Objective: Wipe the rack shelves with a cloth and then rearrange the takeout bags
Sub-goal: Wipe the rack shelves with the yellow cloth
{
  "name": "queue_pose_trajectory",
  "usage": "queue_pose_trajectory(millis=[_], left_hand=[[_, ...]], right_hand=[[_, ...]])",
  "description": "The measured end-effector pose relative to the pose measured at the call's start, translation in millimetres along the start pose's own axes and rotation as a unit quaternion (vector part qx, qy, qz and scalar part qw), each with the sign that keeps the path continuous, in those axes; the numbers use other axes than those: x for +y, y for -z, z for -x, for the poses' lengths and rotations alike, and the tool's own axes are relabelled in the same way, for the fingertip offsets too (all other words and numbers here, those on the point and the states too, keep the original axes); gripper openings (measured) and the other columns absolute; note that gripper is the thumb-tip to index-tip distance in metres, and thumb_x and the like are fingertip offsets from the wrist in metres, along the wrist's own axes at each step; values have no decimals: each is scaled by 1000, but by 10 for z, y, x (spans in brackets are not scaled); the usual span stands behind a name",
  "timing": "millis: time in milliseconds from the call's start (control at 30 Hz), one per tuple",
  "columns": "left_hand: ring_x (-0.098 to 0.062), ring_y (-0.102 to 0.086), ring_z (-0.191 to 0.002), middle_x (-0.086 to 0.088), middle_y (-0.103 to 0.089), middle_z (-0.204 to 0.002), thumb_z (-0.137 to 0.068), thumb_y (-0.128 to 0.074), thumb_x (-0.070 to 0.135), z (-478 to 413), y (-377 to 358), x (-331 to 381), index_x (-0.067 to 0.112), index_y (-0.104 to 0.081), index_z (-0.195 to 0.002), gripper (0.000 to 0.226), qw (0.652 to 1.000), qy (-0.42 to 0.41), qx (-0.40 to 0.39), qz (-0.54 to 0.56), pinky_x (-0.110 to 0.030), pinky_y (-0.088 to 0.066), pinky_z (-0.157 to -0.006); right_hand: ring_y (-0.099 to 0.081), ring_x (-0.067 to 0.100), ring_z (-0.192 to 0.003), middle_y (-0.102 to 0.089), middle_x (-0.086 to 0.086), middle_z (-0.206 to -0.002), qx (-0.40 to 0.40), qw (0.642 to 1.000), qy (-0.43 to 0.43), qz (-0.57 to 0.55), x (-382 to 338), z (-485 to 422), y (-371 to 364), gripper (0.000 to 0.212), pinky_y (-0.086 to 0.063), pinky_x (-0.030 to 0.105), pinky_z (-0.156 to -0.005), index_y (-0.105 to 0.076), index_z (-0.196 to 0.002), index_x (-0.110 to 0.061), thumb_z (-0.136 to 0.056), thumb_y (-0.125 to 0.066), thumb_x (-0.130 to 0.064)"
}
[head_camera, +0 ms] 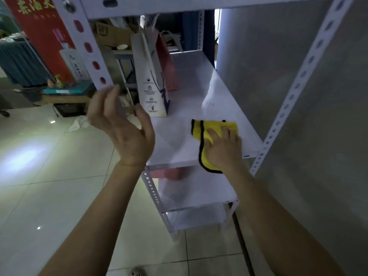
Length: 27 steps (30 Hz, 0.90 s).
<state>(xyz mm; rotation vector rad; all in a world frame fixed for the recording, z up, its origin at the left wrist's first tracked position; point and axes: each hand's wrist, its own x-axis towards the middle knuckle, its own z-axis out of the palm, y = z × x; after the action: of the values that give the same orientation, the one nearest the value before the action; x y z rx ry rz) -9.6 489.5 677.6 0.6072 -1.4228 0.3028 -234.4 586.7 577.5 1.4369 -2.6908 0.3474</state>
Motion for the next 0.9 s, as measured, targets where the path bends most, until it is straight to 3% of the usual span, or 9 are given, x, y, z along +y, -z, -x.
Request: queue_pose_trajectory(millis=[100, 200, 267, 333, 500, 600, 733, 833, 900], left_hand=[[-32, -53, -126, -16, -56, -132, -99, -63, 7, 397, -165, 208, 9, -59, -130, 32, 975, -67, -208, 40, -49, -46, -102], [-37, -58, -123, -14, -63, -131, -106, -55, 20, 718, -426, 170, 7, -62, -133, 31, 905, 21, -424, -31, -48, -44, -108], [-36, -56, -122, -13, -63, -130, -109, -46, 30, 875, -521, 29, 8, -60, -134, 36, 860, 77, -498, -83, -47, -42, -110], [-31, -55, -117, -10, -62, -124, -110, -38, 36, 986, -544, -83, 11, -59, -128, 37, 841, 106, -520, -102, -46, -43, -107], [-30, -55, -101, -8, -61, -108, -106, -37, 37, 1058, -540, -99, 12, -62, -109, 36, 835, 104, -525, -129, -47, -46, -93], [-31, -54, -100, -9, -62, -108, -105, -38, 34, 1029, -518, -84, 9, -63, -110, 36, 834, 103, -526, -132, -48, -44, -93], [-35, -55, -102, -13, -62, -110, -102, -38, 31, 984, -489, -40, 6, -65, -112, 38, 827, 109, -535, -130, -50, -43, -93], [-36, -55, -103, -14, -62, -111, -102, -38, 30, 990, -490, -48, 5, -65, -113, 38, 824, 111, -540, -132, -50, -43, -92], [-37, -55, -102, -15, -63, -110, -102, -40, 30, 996, -494, -49, 5, -65, -112, 37, 823, 111, -540, -136, -50, -43, -91]], right_hand=[[-27, 41, -154, -31, 19, -168, 7, 997, -82, 9, 421, -115, 42, 52, -20, 57, -126, -45, -158, -31, -109, -40, -47], [-24, 42, -155, -26, 23, -169, -3, 996, -87, 4, 428, -298, -26, 54, -16, 60, -127, -41, -160, -29, -109, -38, -47], [-24, 42, -155, -26, 25, -169, -1, 996, -84, 3, 383, -536, -45, 55, -14, 61, -127, -41, -160, -28, -109, -39, -46], [-24, 41, -155, -25, 25, -169, -5, 997, -80, 2, 326, -891, -64, 55, -13, 60, -128, -43, -160, -28, -109, -39, -46], [-18, 38, -158, -21, 22, -172, -43, 998, -45, -19, 18, -1982, -166, 55, -6, 59, -129, -37, -162, -33, -110, -34, -49], [-14, 39, -160, -18, 20, -174, -74, 997, -29, -17, -189, -2218, -205, 58, -4, 59, -129, -34, -164, -29, -110, -29, -49], [-17, 42, -159, -19, 19, -173, -77, 996, 18, -33, -188, -1551, -134, 59, -8, 58, -130, -32, -166, -29, -109, -34, -46], [-40, 46, -144, -39, 24, -162, 34, 998, 54, -21, -114, -448, -136, 55, -20, 59, -125, -49, -157, -26, -107, -36, -43], [-45, 46, -140, -45, 24, -158, 62, 996, 60, -37, -74, 57, -147, 53, -25, 60, -123, -54, -154, -25, -106, -37, -41]])
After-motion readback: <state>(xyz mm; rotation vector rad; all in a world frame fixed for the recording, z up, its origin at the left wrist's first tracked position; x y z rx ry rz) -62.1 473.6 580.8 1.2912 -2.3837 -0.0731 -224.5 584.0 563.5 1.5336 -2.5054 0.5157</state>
